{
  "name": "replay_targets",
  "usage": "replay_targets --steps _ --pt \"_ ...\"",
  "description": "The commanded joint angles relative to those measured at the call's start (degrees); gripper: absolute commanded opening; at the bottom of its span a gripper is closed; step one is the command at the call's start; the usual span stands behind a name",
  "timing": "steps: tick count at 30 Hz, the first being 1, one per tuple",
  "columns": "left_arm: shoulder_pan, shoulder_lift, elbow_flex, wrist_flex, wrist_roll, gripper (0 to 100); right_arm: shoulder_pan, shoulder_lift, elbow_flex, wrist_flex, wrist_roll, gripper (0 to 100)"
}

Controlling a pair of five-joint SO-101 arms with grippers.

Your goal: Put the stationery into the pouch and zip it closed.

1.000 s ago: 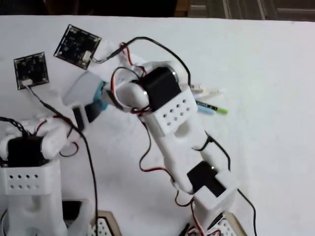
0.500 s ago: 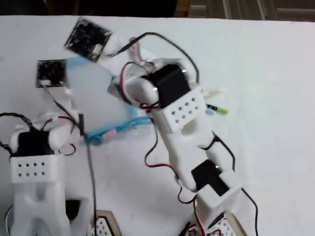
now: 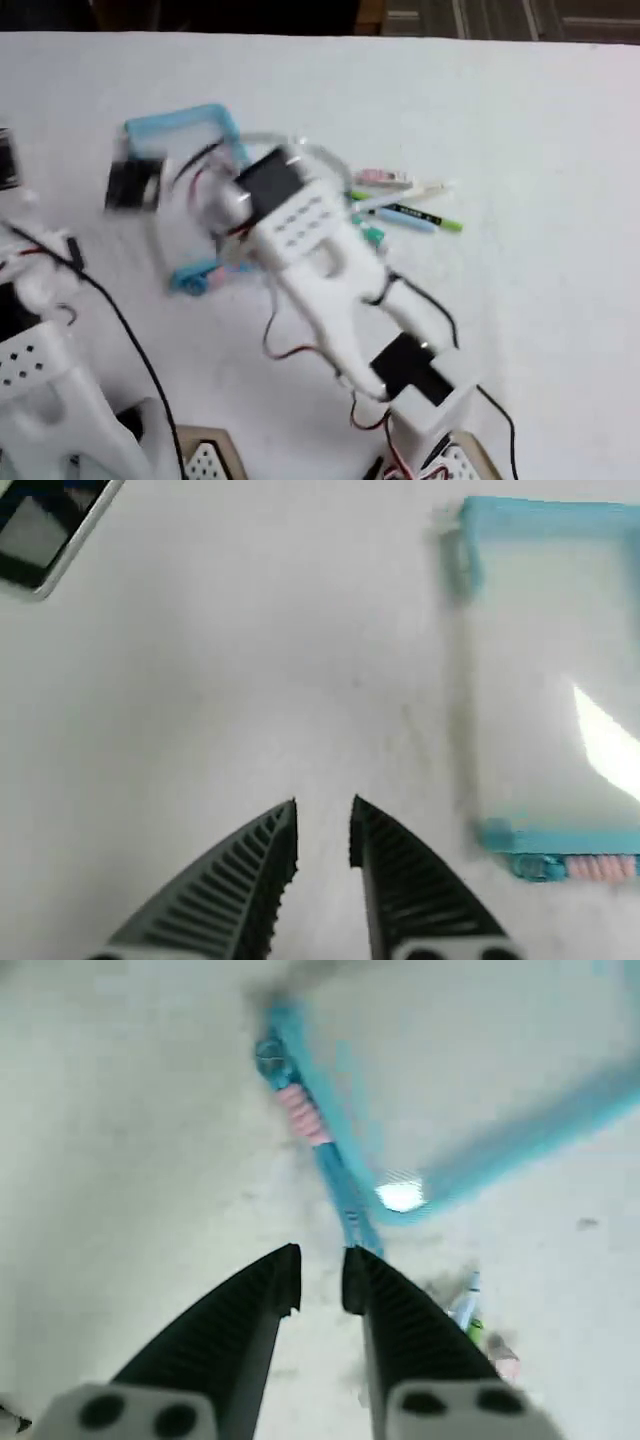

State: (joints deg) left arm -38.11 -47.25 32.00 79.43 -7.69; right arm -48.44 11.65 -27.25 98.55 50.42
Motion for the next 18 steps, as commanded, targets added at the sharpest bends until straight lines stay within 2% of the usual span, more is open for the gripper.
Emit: replay_targets --steps 1,5,10,14,18 --pt "-4.97 -0.48 3.08 -0.44 -0.53 14 -3.21 -2.07 10.99 -8.04 4.84 17.6" --pt "-8.66 -0.48 5.98 -0.7 -0.18 14 -3.82 -0.31 20.4 -20.62 5.1 18.0" --pt "-10.51 -0.48 6.07 -0.62 -0.09 14 -2.95 10.77 18.11 -26.51 3.25 18.0" --pt "-10.33 -0.48 5.98 -0.62 -0.09 14 -1.98 20.62 9.14 -26.15 2.29 17.7" --pt "-10.33 -0.48 5.98 -0.62 -0.09 14 -0.66 29.05 0.35 -20.97 2.64 15.6"
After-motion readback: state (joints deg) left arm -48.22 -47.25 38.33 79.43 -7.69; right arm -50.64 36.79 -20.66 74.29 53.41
